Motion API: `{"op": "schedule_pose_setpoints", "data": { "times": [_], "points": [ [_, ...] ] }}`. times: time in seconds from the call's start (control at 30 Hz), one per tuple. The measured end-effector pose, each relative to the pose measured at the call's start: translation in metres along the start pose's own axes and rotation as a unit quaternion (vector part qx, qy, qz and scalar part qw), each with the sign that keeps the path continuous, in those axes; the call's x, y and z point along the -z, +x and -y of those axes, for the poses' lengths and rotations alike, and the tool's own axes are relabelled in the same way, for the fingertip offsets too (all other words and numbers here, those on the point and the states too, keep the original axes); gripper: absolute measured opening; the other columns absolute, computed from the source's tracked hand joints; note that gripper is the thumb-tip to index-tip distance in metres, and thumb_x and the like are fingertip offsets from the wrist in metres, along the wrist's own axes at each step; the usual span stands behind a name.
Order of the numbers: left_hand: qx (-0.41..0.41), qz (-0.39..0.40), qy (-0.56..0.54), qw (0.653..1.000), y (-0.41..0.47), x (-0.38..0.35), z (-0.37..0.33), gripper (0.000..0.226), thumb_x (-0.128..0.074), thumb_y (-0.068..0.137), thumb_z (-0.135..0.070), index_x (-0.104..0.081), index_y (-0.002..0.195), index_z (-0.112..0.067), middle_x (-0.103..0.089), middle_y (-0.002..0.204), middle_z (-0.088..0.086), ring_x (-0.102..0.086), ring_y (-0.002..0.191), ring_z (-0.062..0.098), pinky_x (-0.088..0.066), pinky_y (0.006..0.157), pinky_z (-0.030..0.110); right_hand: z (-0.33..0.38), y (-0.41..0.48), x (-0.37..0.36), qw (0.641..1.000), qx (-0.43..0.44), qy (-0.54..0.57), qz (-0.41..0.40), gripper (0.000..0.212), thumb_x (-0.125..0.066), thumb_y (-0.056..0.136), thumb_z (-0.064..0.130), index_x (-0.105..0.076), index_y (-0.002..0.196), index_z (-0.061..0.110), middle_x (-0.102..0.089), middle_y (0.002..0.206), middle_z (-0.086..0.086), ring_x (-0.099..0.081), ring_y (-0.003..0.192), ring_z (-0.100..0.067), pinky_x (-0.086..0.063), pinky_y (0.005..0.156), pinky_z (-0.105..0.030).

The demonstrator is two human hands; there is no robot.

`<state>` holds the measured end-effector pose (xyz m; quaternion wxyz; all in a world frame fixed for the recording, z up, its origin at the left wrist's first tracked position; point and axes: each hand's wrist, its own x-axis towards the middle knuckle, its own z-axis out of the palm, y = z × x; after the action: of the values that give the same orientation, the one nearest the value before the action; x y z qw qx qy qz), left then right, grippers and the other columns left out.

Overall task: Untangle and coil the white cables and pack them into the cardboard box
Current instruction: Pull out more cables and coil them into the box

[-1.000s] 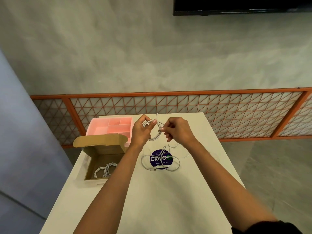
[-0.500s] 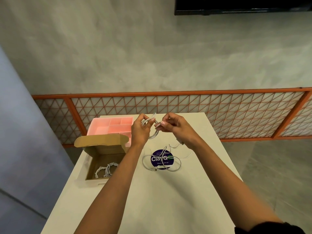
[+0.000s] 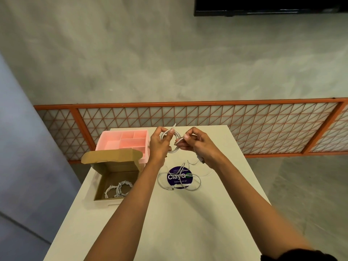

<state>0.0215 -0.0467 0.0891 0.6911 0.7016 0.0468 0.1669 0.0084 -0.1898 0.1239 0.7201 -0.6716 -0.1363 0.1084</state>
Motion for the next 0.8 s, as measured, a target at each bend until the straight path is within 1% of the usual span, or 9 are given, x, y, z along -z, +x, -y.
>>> {"op": "schedule_pose_setpoints", "data": {
  "times": [0.17,0.3,0.4,0.5,0.6,0.67,0.73,0.77,0.8],
  "points": [
    [-0.014,-0.002,0.037,0.999,-0.002,0.004,0.005,0.024,-0.062,0.091,-0.031,-0.047,0.077,-0.018,-0.054,0.069,0.0,-0.041,0.058,0.015,-0.035,0.045,0.025,0.008,-0.005,0.0,0.999,-0.013,0.043,0.025,0.016,-0.043,0.1,0.011,-0.05,0.086,0.009,-0.068,0.087,-0.011,-0.07,0.079,-0.013,-0.054,0.081,-0.02],
    [-0.017,-0.019,0.05,0.998,-0.006,0.007,0.01,0.023,-0.061,0.092,-0.027,-0.047,0.078,-0.014,-0.051,0.068,-0.001,-0.042,0.057,0.01,-0.034,0.048,0.026,0.015,-0.008,-0.001,0.997,-0.02,0.046,0.055,0.018,-0.043,0.1,0.013,-0.051,0.085,0.011,-0.064,0.078,-0.005,-0.064,0.074,-0.014,-0.05,0.089,-0.029],
    [-0.039,-0.012,0.066,0.997,-0.007,0.008,0.011,0.023,-0.062,0.091,-0.024,-0.047,0.075,-0.019,-0.052,0.069,-0.001,-0.044,0.056,0.005,-0.036,0.05,0.017,0.019,-0.008,-0.001,0.994,-0.028,0.084,0.068,0.019,-0.042,0.1,0.012,-0.051,0.084,0.01,-0.064,0.074,-0.004,-0.065,0.074,-0.017,-0.052,0.09,-0.031],
    [-0.058,-0.03,0.084,0.994,-0.007,0.006,0.006,0.018,-0.063,0.09,-0.017,-0.049,0.081,-0.009,-0.056,0.071,-0.005,-0.053,0.062,0.0,-0.038,0.054,0.006,0.022,-0.009,0.001,0.988,-0.047,0.118,0.088,0.022,-0.04,0.1,0.01,-0.052,0.082,0.009,-0.065,0.072,-0.003,-0.068,0.074,-0.015,-0.052,0.091,-0.03],
    [-0.064,-0.043,0.094,0.993,-0.005,0.006,0.004,0.017,-0.063,0.09,-0.015,-0.051,0.082,-0.007,-0.057,0.072,-0.002,-0.052,0.065,0.003,-0.038,0.054,0.005,0.022,-0.01,0.004,0.982,-0.068,0.147,0.101,0.025,-0.037,0.1,0.008,-0.05,0.079,0.008,-0.063,0.067,-0.001,-0.068,0.074,-0.015,-0.053,0.09,-0.028],
    [-0.059,-0.047,0.094,0.993,-0.005,0.007,0.005,0.017,-0.063,0.09,-0.016,-0.051,0.083,-0.007,-0.056,0.073,-0.001,-0.05,0.065,0.005,-0.037,0.053,0.006,0.022,-0.01,0.006,0.978,-0.082,0.168,0.095,0.027,-0.036,0.101,0.008,-0.048,0.077,0.008,-0.058,0.063,-0.001,-0.063,0.066,-0.011,-0.055,0.085,-0.027],
    [-0.049,-0.045,0.081,0.994,-0.007,0.009,0.009,0.018,-0.064,0.09,-0.018,-0.05,0.081,-0.009,-0.054,0.072,-0.004,-0.048,0.061,0.005,-0.036,0.049,0.007,0.022,-0.009,0.009,0.982,-0.098,0.149,0.067,0.028,-0.034,0.102,0.011,-0.045,0.077,0.011,-0.048,0.059,0.001,-0.049,0.057,-0.009,-0.054,0.077,-0.026],
    [-0.041,-0.04,0.066,0.996,-0.008,0.01,0.011,0.019,-0.064,0.09,-0.019,-0.05,0.079,-0.012,-0.054,0.071,-0.005,-0.047,0.057,0.005,-0.034,0.047,0.008,0.022,-0.008,0.011,0.989,-0.103,0.099,0.046,0.027,-0.034,0.102,0.015,-0.042,0.077,0.013,-0.042,0.059,0.001,-0.042,0.056,-0.01,-0.05,0.073,-0.025],
    [-0.031,-0.033,0.048,0.998,-0.01,0.012,0.013,0.021,-0.064,0.089,-0.019,-0.049,0.076,-0.015,-0.053,0.07,-0.005,-0.045,0.053,0.004,-0.033,0.044,0.01,0.021,-0.007,0.012,0.994,-0.103,0.019,0.02,0.026,-0.037,0.102,0.021,-0.041,0.077,0.014,-0.039,0.06,0.001,-0.039,0.057,-0.011,-0.047,0.069,-0.024]
  ]
}}
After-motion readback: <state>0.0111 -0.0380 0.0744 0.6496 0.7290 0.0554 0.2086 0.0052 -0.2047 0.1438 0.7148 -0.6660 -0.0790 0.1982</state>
